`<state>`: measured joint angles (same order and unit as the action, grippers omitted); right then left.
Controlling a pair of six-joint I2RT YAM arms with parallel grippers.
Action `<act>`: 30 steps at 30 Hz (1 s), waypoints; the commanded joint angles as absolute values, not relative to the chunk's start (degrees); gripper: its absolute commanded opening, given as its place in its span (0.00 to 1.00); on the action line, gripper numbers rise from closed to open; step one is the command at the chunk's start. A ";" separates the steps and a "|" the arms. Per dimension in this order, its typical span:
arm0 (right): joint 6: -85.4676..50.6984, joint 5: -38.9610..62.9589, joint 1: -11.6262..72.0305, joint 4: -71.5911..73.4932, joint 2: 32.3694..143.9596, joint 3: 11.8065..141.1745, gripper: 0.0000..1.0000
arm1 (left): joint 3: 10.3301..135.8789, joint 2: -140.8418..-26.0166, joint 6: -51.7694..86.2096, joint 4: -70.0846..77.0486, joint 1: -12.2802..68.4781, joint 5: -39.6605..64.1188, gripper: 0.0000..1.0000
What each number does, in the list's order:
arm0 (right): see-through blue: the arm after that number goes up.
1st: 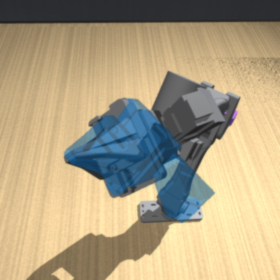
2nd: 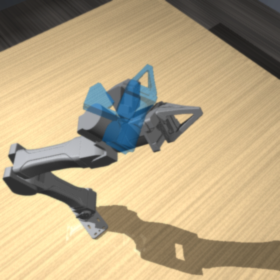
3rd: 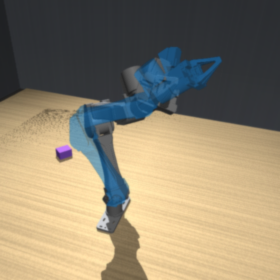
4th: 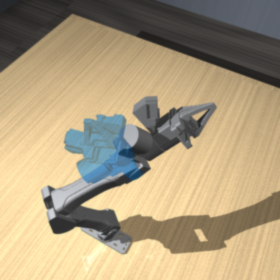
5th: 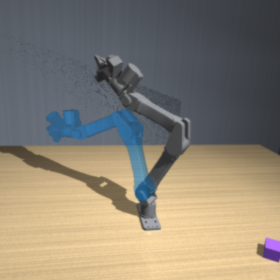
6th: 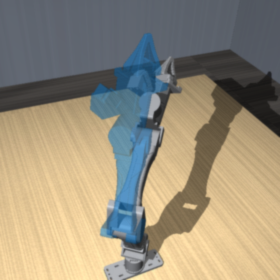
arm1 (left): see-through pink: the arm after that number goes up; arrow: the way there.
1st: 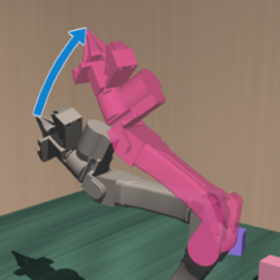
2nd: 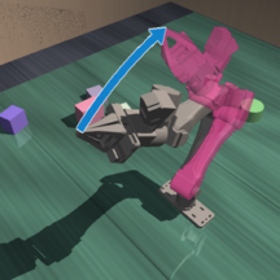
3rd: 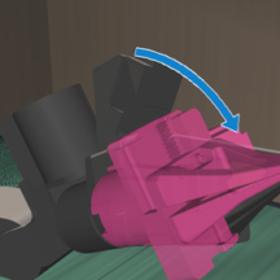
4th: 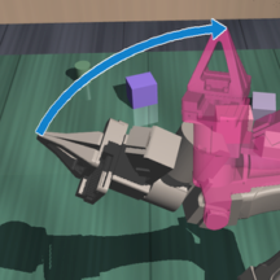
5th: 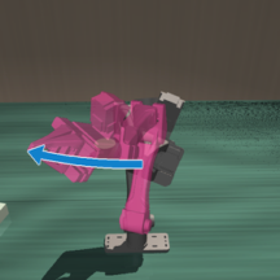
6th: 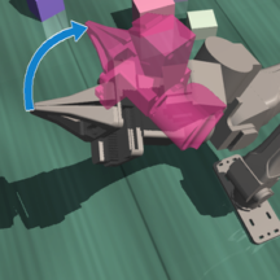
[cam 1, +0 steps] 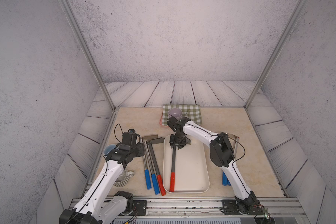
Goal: Put the small hoe into the storage box
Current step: Place the hoe in the storage box.
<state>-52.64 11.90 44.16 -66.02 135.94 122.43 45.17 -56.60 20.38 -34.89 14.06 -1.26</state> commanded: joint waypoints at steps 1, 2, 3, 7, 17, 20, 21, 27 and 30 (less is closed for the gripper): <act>-51.21 10.17 44.04 -71.79 132.29 125.50 0.46 | 46.02 -55.81 19.70 -35.25 14.50 -1.86 0.52; -50.70 9.56 43.97 -72.60 131.22 125.96 0.46 | 46.05 -55.88 19.69 -35.24 14.51 -1.70 0.52; -50.04 8.42 43.90 -73.48 129.83 126.16 0.46 | 46.14 -55.89 19.68 -35.24 14.59 -1.26 0.52; -46.67 3.47 42.31 -75.57 122.10 122.70 0.48 | 45.87 -55.63 20.15 -33.09 15.71 2.81 0.52; -41.51 1.10 33.02 -70.21 104.76 97.36 0.49 | 59.32 -72.46 24.61 -35.59 34.69 1.91 0.53; -40.72 2.09 32.44 -68.91 103.76 93.02 0.50 | 63.56 -80.14 25.46 -36.40 39.27 0.58 0.53; -40.62 2.77 32.43 -68.29 103.63 91.69 0.50 | 65.50 -82.93 25.61 -37.52 40.53 0.37 0.54; -40.36 4.49 32.36 -65.92 103.62 87.11 0.51 | 74.56 -96.44 26.01 -43.54 43.59 -1.29 0.57; -40.06 4.15 32.39 -65.74 103.86 86.21 0.51 | 76.58 -100.81 25.84 -44.13 43.69 -2.37 0.58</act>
<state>-41.08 4.03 32.34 -66.28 104.05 86.89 74.46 -98.74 25.47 -40.47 43.59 -0.12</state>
